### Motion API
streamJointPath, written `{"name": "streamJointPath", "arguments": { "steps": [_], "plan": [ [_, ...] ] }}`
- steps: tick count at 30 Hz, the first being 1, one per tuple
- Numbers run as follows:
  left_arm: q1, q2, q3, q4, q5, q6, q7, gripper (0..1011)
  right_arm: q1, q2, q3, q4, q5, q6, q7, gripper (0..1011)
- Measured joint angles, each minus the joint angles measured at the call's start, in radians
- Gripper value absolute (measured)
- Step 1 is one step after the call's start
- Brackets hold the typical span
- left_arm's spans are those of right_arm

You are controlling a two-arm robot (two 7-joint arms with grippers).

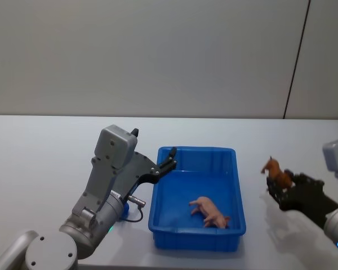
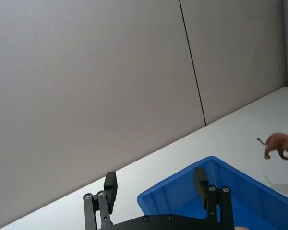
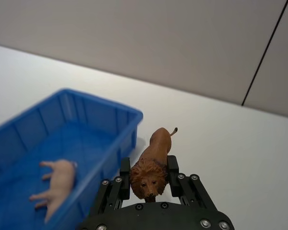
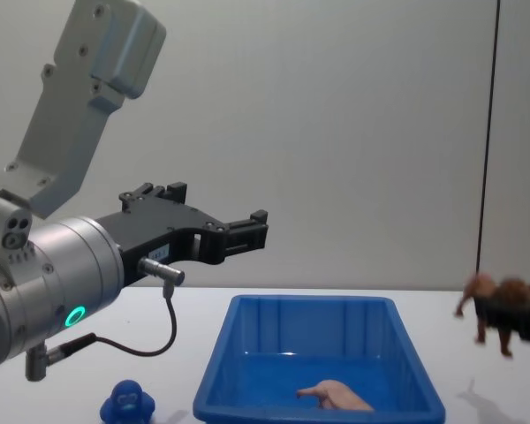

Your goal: Pick up the two dolls from the table and place them into the box.

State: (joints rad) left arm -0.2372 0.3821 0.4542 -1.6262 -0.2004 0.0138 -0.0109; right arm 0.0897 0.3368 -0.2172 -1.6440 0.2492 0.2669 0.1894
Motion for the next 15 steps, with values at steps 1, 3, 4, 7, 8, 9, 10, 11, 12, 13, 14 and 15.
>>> {"name": "streamJointPath", "arguments": {
  "steps": [1, 3, 4, 7, 8, 9, 10, 11, 12, 13, 14, 15],
  "plan": [
    [0.0, 0.0, 0.0, 0.0, 0.0, 0.0, 0.0, 1002, 0.002, 0.0, 0.001, -0.006, 0.002, -0.002, 0.002, 433],
    [0.0, 0.0, 0.0, 0.0, 0.0, 0.0, 0.0, 1002, 0.007, -0.001, 0.002, -0.017, 0.007, -0.004, 0.008, 433],
    [0.0, 0.0, 0.0, 0.0, 0.0, 0.0, 0.0, 1002, 0.013, -0.002, 0.003, -0.03, 0.011, -0.004, 0.015, 433],
    [0.0, 0.0, 0.0, 0.0, 0.0, 0.0, 0.0, 1002, 0.025, -0.008, 0.002, -0.05, 0.017, -0.003, 0.034, 433],
    [0.0, 0.0, 0.0, 0.0, 0.0, 0.0, 0.0, 1002, 0.028, -0.009, 0.001, -0.053, 0.018, -0.002, 0.041, 433],
    [0.0, 0.0, 0.0, 0.0, 0.0, 0.0, 0.0, 1002, 0.031, -0.011, 0.0, -0.057, 0.018, 0.0, 0.046, 433],
    [0.0, 0.0, 0.0, 0.0, 0.0, 0.0, 0.0, 1002, 0.038, -0.016, -0.005, -0.064, 0.018, 0.005, 0.057, 430],
    [0.0, 0.0, 0.0, 0.0, 0.0, 0.0, 0.0, 1002, 0.042, -0.019, -0.007, -0.066, 0.017, 0.008, 0.062, 433],
    [0.0, 0.0, 0.0, 0.0, 0.0, 0.0, 0.0, 1002, 0.044, -0.021, -0.009, -0.068, 0.016, 0.011, 0.068, 433],
    [0.0, 0.0, 0.0, 0.0, 0.0, 0.0, 0.0, 1002, 0.047, -0.024, -0.012, -0.07, 0.014, 0.016, 0.073, 433],
    [0.0, 0.0, 0.0, 0.0, 0.0, 0.0, 0.0, 1002, 0.055, -0.031, -0.019, -0.071, 0.009, 0.024, 0.087, 433],
    [0.0, 0.0, 0.0, 0.0, 0.0, 0.0, 0.0, 1002, 0.061, -0.037, -0.026, -0.072, 0.0, 0.035, 0.099, 433]
  ]
}}
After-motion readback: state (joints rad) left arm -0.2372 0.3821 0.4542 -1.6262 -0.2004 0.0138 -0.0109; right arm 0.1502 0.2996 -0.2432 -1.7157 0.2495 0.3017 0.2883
